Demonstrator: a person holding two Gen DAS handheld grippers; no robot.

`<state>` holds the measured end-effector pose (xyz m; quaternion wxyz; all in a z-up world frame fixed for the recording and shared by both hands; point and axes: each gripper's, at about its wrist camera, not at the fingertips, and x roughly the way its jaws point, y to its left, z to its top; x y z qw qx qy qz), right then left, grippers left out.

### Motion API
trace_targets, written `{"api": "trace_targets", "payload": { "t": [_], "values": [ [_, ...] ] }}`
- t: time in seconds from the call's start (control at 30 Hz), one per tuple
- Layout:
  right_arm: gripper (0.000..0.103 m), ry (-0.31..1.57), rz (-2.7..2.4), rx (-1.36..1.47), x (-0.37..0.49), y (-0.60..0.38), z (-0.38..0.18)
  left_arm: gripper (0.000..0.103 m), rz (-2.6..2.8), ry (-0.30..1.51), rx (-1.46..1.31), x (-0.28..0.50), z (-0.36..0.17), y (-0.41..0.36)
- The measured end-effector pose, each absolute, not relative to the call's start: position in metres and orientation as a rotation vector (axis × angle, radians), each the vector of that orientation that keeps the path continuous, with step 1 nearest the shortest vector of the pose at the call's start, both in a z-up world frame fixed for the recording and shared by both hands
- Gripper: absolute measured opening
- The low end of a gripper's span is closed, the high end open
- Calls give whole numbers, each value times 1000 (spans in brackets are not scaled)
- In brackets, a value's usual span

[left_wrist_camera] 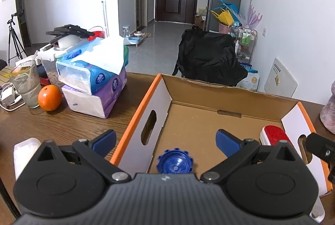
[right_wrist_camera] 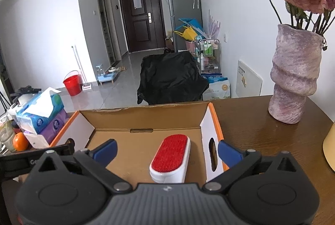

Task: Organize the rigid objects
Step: 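Open the left tool to drop the blue cap while the right tool releases the lint roller into the box, then withdraw both tools from the box back over the table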

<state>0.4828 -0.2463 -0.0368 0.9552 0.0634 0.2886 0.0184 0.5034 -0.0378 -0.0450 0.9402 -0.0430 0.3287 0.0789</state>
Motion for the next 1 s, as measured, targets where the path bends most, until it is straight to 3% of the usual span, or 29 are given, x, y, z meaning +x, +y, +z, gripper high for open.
{"api": "trace_targets", "payload": {
  "t": [1.0],
  "values": [
    [103,474,18,121,366,-251,-10,103,112,577,-95,386,-10,-28]
  ]
}}
